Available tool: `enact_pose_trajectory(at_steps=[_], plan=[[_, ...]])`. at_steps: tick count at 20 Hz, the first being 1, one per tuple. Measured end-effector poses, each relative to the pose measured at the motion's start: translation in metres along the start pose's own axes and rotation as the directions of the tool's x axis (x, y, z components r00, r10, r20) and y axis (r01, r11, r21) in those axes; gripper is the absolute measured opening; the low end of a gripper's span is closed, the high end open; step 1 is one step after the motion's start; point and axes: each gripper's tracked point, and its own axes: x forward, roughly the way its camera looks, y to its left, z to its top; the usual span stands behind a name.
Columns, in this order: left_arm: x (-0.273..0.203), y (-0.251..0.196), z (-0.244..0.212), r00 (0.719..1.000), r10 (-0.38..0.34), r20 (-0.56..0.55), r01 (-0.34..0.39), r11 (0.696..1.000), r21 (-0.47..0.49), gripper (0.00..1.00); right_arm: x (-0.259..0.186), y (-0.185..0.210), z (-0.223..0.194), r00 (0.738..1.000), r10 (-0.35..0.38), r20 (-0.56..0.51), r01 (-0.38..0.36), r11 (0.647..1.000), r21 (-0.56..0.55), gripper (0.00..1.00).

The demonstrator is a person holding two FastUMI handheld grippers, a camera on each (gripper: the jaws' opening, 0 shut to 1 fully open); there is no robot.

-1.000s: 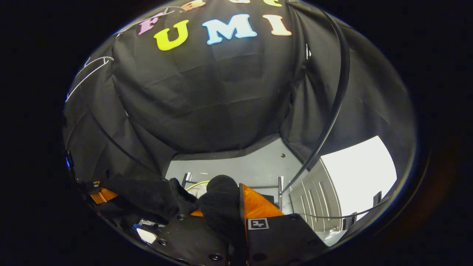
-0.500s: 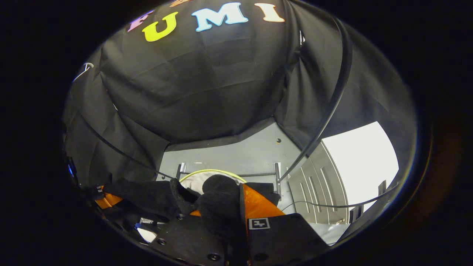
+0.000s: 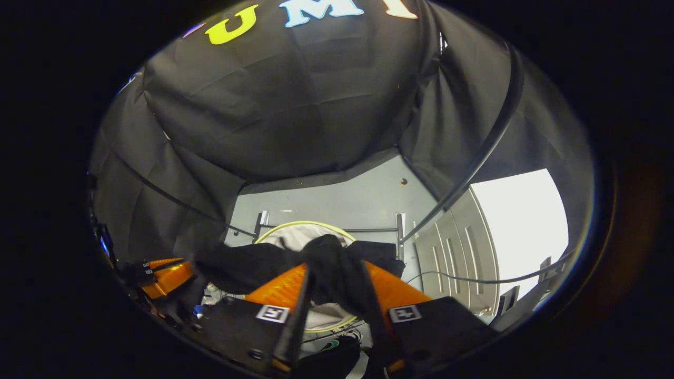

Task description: Grasp the clothes on the hanger with both hands and then place them into the laundry hamper below.

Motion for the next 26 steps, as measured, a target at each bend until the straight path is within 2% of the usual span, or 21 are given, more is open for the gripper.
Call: enact_pose_trajectory(at_steps=[1,2,3,5,6,7,8,9,10,11,12,13,15,16,17,19,21,23,26], plan=[[-0.004,0.001,-0.001,1.000,0.002,0.002,-0.002,1.000,0.000,0.17,-0.004,-0.001,-0.001,1.000,-0.003,-0.003,0.003,1.000,-0.009,0.70],[-0.008,0.001,-0.005,1.000,0.002,0.005,-0.002,1.000,0.002,0.33,-0.009,-0.003,-0.003,1.000,-0.010,-0.003,0.010,1.000,-0.019,0.72],[-0.012,0.002,-0.005,1.000,0.014,0.012,-0.014,1.000,0.006,0.49,-0.014,-0.002,-0.003,1.000,-0.008,-0.003,0.008,1.000,-0.027,0.87],[-0.023,0.011,-0.001,0.997,0.062,0.048,-0.062,0.998,0.007,0.81,-0.028,-0.013,-0.003,0.999,-0.031,0.008,0.032,0.998,-0.054,0.99],[-0.029,0.007,-0.004,0.997,0.059,0.058,-0.059,0.998,-0.006,0.97,-0.035,-0.024,-0.001,0.998,-0.056,0.021,0.058,0.996,-0.064,0.99],[-0.034,0.001,-0.002,0.996,0.050,0.068,-0.048,0.999,-0.026,0.97,-0.043,-0.037,0.001,0.996,-0.082,0.039,0.084,0.995,-0.059,0.94],[-0.040,-0.005,-0.003,0.996,0.042,0.078,-0.039,0.998,-0.044,0.97,-0.053,-0.048,0.006,0.993,-0.100,0.059,0.103,0.994,-0.043,0.98],[-0.046,-0.010,0.000,0.995,0.044,0.087,-0.040,0.998,-0.055,0.97,-0.062,-0.060,0.012,0.990,-0.118,0.083,0.121,0.992,-0.023,0.98],[-0.055,-0.012,0.005,0.993,0.059,0.102,-0.052,0.997,-0.061,0.97,-0.073,-0.072,0.020,0.984,-0.138,0.111,0.140,0.990,-0.003,0.94],[-0.062,-0.015,0.014,0.990,0.076,0.118,-0.069,0.996,-0.064,0.98,-0.083,-0.084,0.026,0.978,-0.157,0.139,0.155,0.988,0.019,0.99],[-0.071,-0.020,0.019,0.987,0.089,0.133,-0.081,0.995,-0.065,0.97,-0.094,-0.094,0.033,0.971,-0.170,0.167,0.165,0.985,0.043,0.94],[-0.079,-0.025,0.026,0.983,0.101,0.151,-0.092,0.994,-0.062,0.97,-0.105,-0.103,0.038,0.965,-0.176,0.195,0.167,0.984,0.063,0.98],[-0.101,-0.034,0.043,0.971,0.135,0.195,-0.126,0.990,-0.058,0.97,-0.125,-0.121,0.049,0.950,-0.188,0.249,0.169,0.981,0.097,0.98],[-0.112,-0.041,0.050,0.964,0.153,0.216,-0.144,0.988,-0.058,0.97,-0.134,-0.129,0.052,0.943,-0.195,0.270,0.171,0.979,0.111,0.94],[-0.125,-0.044,0.059,0.952,0.191,0.238,-0.181,0.981,-0.064,0.97,-0.141,-0.138,0.050,0.938,-0.205,0.279,0.177,0.977,0.120,0.98],[-0.152,-0.046,0.079,0.920,0.273,0.281,-0.256,0.962,-0.096,0.97,-0.155,-0.158,0.052,0.925,-0.227,0.305,0.196,0.972,0.129,0.99],[-0.174,-0.067,0.095,0.899,0.302,0.316,-0.268,0.952,-0.146,0.97,-0.170,-0.171,0.060,0.909,-0.227,0.350,0.188,0.972,0.142,0.98],[-0.193,-0.091,0.114,0.883,0.308,0.355,-0.258,0.949,-0.180,0.98,-0.187,-0.185,0.071,0.878,-0.228,0.421,0.182,0.972,0.148,0.99],[-0.229,-0.115,0.143,0.842,0.340,0.418,-0.294,0.940,-0.173,0.97,-0.214,-0.203,0.091,0.823,-0.223,0.522,0.157,0.973,0.167,0.98]])
